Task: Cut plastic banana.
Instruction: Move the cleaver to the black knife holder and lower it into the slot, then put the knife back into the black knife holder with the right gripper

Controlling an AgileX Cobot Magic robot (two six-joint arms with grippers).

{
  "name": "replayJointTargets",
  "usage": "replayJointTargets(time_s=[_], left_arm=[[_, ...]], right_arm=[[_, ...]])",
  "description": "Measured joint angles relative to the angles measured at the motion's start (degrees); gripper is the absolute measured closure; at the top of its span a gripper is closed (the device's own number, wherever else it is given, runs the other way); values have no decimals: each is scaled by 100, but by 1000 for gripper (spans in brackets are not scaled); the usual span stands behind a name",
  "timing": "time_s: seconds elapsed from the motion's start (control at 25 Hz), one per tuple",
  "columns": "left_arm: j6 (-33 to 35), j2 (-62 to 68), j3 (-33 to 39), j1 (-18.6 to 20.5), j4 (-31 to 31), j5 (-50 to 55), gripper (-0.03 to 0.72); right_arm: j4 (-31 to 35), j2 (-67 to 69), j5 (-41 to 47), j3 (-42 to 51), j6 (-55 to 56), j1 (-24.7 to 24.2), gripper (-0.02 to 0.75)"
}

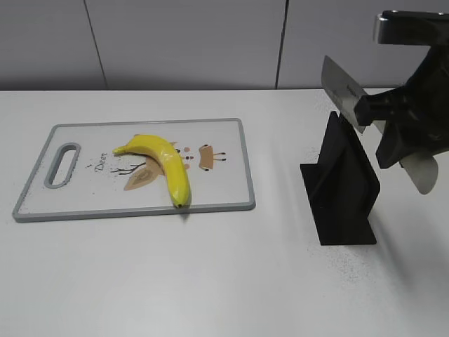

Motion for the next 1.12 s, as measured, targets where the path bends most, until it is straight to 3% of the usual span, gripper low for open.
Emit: replayJointTargets(time_s=[0.36, 0.64, 1.12], left_arm=[[-202, -366, 295, -657, 40, 203, 99], [-840, -366, 321, -684, 466, 97, 99], [-916, -366, 332, -684, 503, 91, 99]], right_arm=[[-179, 0, -154, 80, 432, 0, 549], [-199, 0, -419, 387, 493, 0, 549], [-25, 0, -493, 398, 299, 0, 549]])
